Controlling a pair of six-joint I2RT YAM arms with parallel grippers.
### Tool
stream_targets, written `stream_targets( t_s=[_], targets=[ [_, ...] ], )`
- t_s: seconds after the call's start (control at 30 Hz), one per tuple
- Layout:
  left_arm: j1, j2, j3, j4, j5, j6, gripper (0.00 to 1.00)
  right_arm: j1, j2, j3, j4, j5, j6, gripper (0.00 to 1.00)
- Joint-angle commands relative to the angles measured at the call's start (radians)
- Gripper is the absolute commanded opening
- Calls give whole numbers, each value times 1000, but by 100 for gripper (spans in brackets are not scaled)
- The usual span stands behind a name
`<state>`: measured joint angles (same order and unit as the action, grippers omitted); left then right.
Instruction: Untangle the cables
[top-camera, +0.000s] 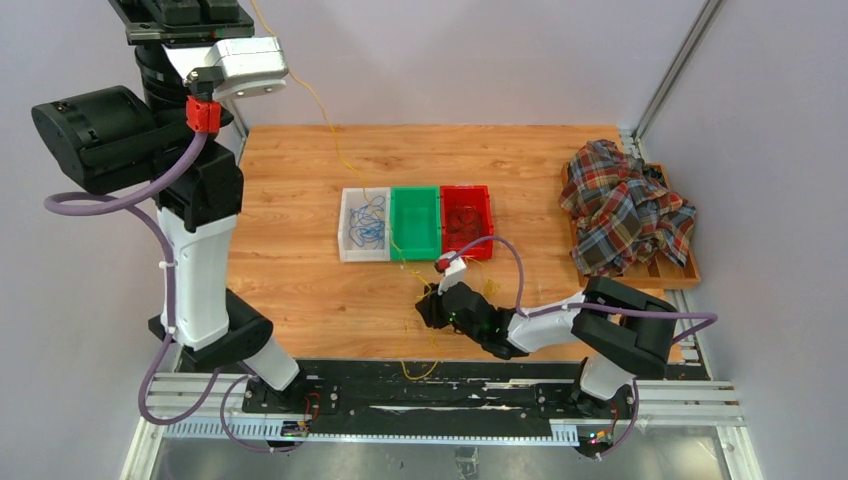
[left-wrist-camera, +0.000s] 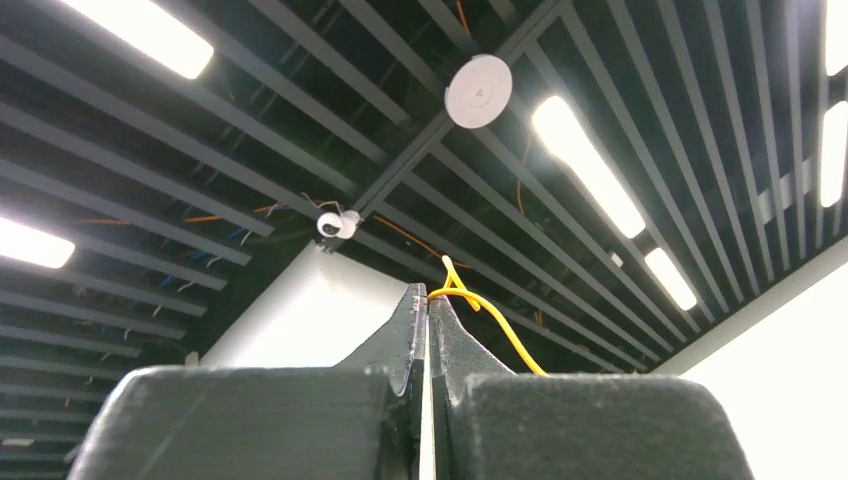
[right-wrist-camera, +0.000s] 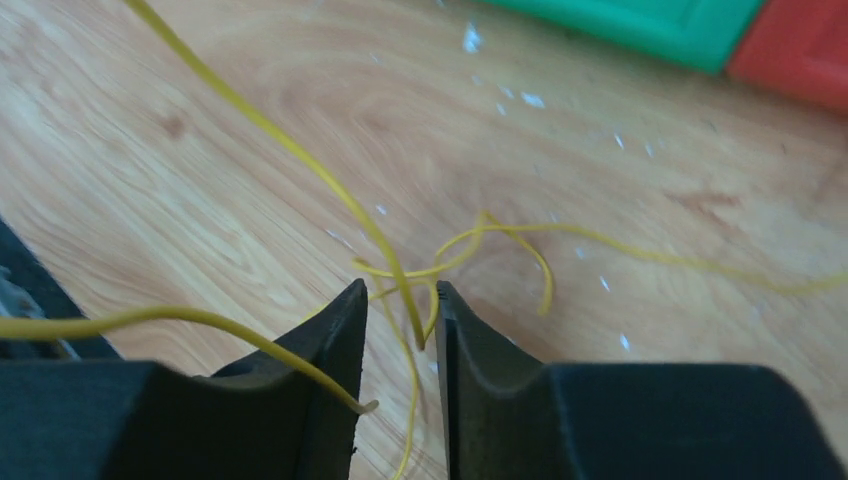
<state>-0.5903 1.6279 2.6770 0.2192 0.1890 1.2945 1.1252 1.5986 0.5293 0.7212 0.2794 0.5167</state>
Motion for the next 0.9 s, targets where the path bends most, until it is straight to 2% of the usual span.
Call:
stream_targets(
  t_s=[0.0,0.07,0.17,0.23,0.37,0.47,0.67,0.77,0.87],
  targets=[
    [6,-90,-118,130,-18,35,1,-10,5,-70,16,52,105,38],
    [6,-90,-126,125,-31,33,0,-10,-6,-105,49,60,125,44],
    [6,-37,-1,88,-58,29,1,-10,-59,-162,83,85,148,46],
    [6,-45,-9,80,-89,14,1,-11,-120,-194,59,128,165,48],
    [6,-104,-86,75,-159,-75,1,-21,-305,-246,0,140,150,66],
    [6,-133,-83,-57,-213,-203,1,-21,-456,-242,-91,109,64,72],
    [6,-302,-436,-267,-295,-385,1,-21,-687,-170,-251,-3,-165,76],
    [6,-382,-595,-375,-222,-480,1,-22,-735,-125,-271,-76,-264,75],
    [6,-428,-695,-379,-176,-519,1,-23,-717,-43,-325,-174,-353,75]
  ],
)
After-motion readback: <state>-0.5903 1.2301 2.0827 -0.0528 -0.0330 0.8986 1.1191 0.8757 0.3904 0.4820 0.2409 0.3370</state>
